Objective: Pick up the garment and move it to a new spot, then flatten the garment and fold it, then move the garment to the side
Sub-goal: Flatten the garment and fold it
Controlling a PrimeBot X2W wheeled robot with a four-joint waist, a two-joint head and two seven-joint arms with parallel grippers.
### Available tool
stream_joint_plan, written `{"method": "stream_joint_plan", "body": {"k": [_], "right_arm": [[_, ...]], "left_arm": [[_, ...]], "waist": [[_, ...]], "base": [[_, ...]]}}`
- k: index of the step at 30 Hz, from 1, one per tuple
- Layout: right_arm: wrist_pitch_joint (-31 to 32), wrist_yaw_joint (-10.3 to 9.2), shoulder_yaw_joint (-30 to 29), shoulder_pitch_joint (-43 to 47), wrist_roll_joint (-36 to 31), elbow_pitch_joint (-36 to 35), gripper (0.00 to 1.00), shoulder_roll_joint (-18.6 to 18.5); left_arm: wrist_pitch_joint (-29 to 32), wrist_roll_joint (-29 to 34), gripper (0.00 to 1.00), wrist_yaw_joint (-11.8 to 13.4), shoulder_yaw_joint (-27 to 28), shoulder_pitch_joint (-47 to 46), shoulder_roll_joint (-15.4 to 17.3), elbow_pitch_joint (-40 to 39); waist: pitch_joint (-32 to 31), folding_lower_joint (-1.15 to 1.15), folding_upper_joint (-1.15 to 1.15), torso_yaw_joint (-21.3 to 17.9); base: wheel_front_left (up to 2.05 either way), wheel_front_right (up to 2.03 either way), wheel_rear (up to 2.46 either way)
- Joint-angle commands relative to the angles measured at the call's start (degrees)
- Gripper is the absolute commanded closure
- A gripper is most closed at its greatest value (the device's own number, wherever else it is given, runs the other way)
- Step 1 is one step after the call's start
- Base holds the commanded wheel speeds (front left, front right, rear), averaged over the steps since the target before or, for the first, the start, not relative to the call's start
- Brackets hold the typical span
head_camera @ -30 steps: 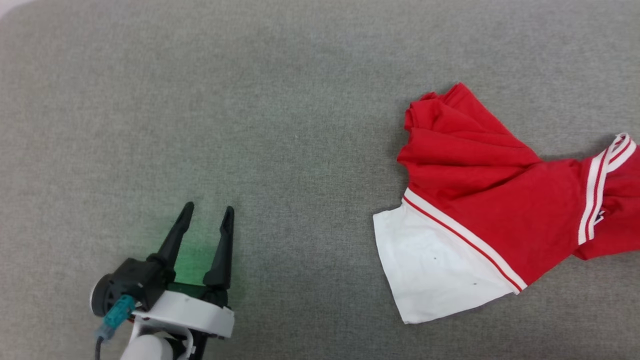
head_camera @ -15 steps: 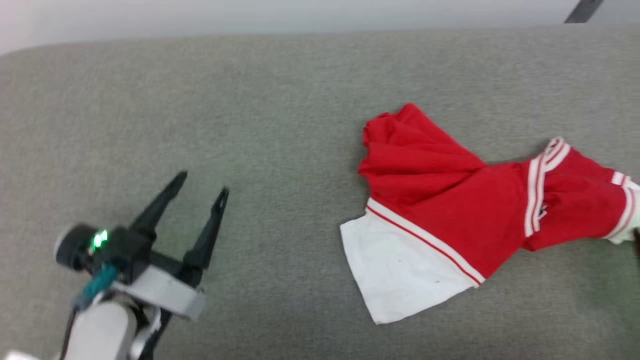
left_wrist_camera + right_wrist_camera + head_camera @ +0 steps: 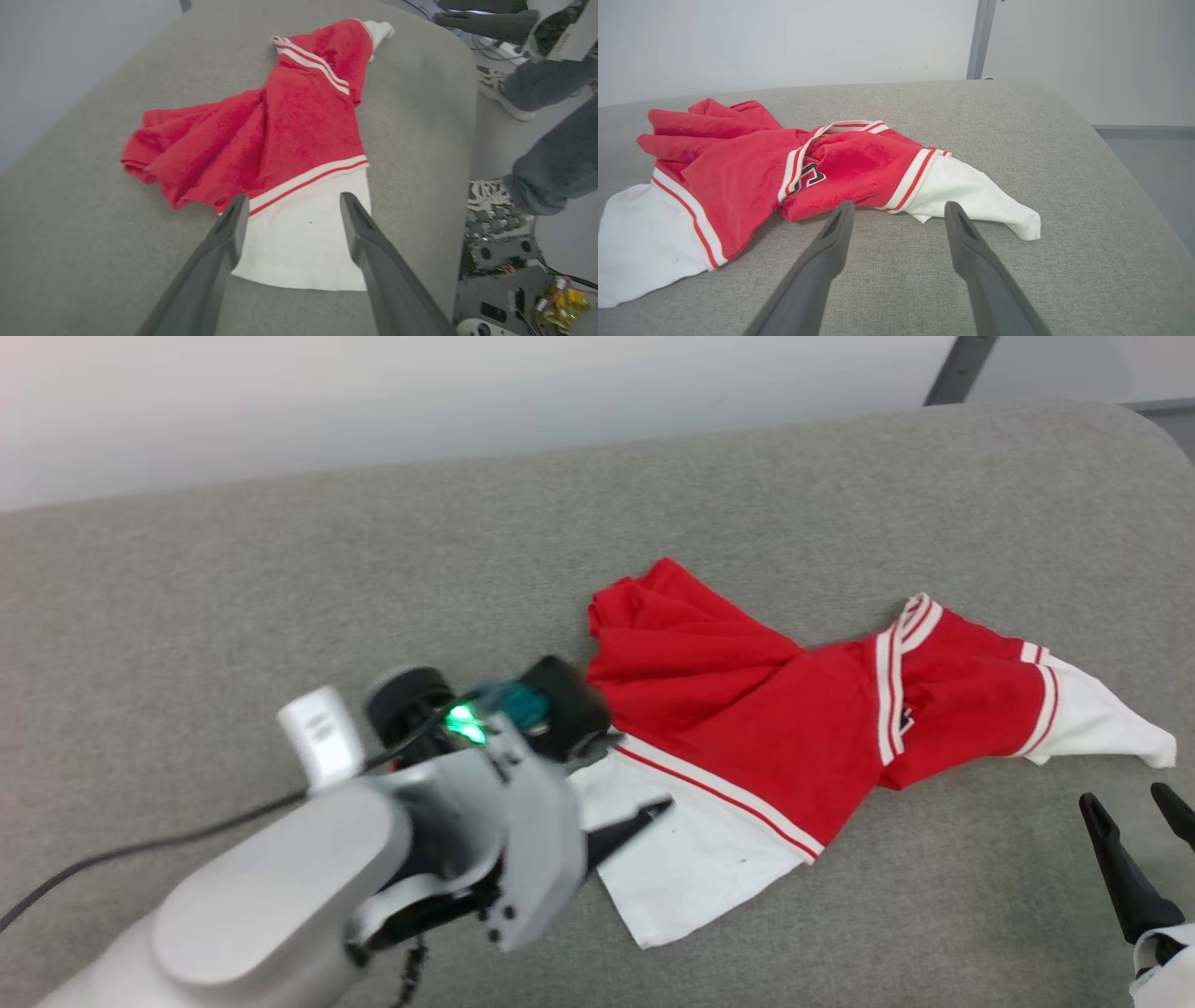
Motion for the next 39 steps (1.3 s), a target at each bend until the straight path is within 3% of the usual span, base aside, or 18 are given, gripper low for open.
{"method": "stream_joint_plan", "body": {"k": [1, 5, 11, 20, 28, 29, 30, 32, 39], "right_arm": [[-0.7, -0.08, 0.1, -0.6, 0.4, 0.5, 0.00, 0.1], [-1.6, -0.08, 0.6, -2.0, 0.7, 1.6, 0.00, 0.5], [-2.9, -0.08, 2.6, -4.2, 1.0, 3.0, 0.00, 1.4], [-4.6, -0.08, 5.6, -6.9, 1.5, 5.3, 0.00, 1.9], [-5.5, -0.08, 6.5, -8.3, 1.6, 6.9, 0.00, 1.5], [-5.5, -0.08, 6.7, -8.6, 1.6, 7.0, 0.00, 1.4], [-5.5, -0.08, 6.8, -8.9, 1.6, 7.0, 0.00, 1.4], [-5.4, -0.08, 7.1, -9.2, 1.5, 6.9, 0.00, 1.1], [-2.9, -0.08, 9.7, -11.9, 2.1, 6.2, 0.00, -2.1]], "left_arm": [[4.7, -4.8, 0.00, 0.1, -2.3, -1.9, -0.9, 0.9], [14.0, -11.0, 0.00, 0.1, -8.5, -6.8, -2.6, 2.8], [17.1, -14.1, 0.00, 0.1, -13.4, -9.9, -7.6, 9.0], [12.7, -13.8, 0.00, 0.1, -17.8, -8.5, -11.9, 20.9], [11.0, -13.0, 0.00, 0.1, -20.4, -7.2, -12.7, 26.5], [10.8, -12.4, 0.25, 0.2, -20.7, -7.3, -12.6, 27.2], [10.5, -12.1, 0.57, 0.2, -21.0, -7.1, -12.6, 27.9], [9.7, -11.3, 1.00, 0.2, -21.3, -7.1, -12.7, 29.2], [6.7, -11.0, 1.00, 0.3, -21.6, -8.8, -11.0, 31.3]], "waist": [[0.2, 0.00, 0.00, -1.1], [1.6, 0.00, 0.00, -2.7], [3.9, 0.00, 0.00, -5.5], [6.2, 0.00, 0.00, -9.5], [6.5, 0.00, 0.00, -10.7], [6.6, 0.00, 0.00, -10.8], [6.5, 0.00, 0.00, -10.8], [6.4, 0.00, 0.00, -10.8], [6.2, 0.00, 0.00, -9.4]], "base": [[0.00, 0.00, 0.00], [0.00, 0.00, 0.00], [0.00, 0.00, 0.00], [0.00, 0.00, 0.00], [0.00, 0.00, 0.00], [0.00, 0.00, 0.00], [0.00, 0.00, 0.00], [0.00, 0.00, 0.00], [0.00, 0.00, 0.00]]}}
